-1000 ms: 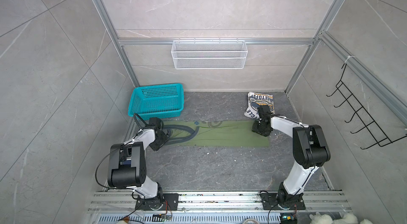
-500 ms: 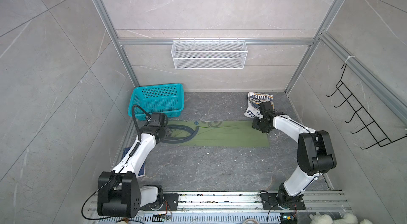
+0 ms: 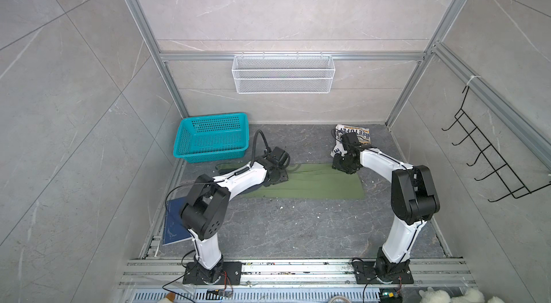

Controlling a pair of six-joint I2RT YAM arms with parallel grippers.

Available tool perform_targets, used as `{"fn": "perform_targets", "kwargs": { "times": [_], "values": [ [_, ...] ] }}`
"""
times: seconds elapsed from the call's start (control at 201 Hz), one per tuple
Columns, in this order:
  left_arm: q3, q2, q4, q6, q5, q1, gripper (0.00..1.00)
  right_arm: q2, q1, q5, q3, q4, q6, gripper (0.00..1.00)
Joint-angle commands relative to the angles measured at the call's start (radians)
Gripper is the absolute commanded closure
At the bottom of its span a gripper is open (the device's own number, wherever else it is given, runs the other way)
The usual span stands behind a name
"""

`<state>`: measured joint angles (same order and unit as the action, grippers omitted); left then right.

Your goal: Fold and stack the tank tops

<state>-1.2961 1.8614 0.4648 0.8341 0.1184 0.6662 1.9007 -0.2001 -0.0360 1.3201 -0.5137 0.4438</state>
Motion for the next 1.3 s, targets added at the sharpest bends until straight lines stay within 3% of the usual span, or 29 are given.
{"fn": "perform_targets", "kwargs": {
  "times": [0.0,0.299,0.557,0.716,0.94,1.134,1.224,1.299],
  "values": [
    [-0.07,0.074,0.017,0.017,-0.009,-0.024,0.37,0.052,-0.005,-0.015,0.056,-0.044,-0.019,0.48],
    [0.026,0.1,0.024,-0.007,0.053,-0.093,0.36,0.14,-0.006,0.021,0.066,-0.123,0.032,0.49],
    [0.079,0.079,0.005,-0.106,0.031,-0.091,0.36,-0.062,-0.01,0.037,-0.221,-0.101,0.128,0.5],
    [-0.008,0.156,0.015,-0.179,-0.026,-0.062,0.36,-0.268,-0.055,0.048,-0.403,-0.123,0.166,0.5],
    [-0.23,0.303,0.054,-0.24,-0.097,0.059,0.36,-0.538,-0.102,0.023,-0.609,-0.179,0.219,0.5],
    [-0.432,0.401,0.113,-0.292,-0.137,0.171,0.36,-0.722,-0.108,0.054,-0.567,-0.293,0.186,0.5],
    [-0.513,0.417,0.171,-0.314,-0.127,0.193,0.36,-0.706,-0.111,0.077,-0.526,-0.29,0.156,0.5],
    [-0.487,0.365,0.179,-0.291,-0.087,0.191,0.36,-0.656,-0.11,0.088,-0.504,-0.269,0.132,0.5]
  ]
}}
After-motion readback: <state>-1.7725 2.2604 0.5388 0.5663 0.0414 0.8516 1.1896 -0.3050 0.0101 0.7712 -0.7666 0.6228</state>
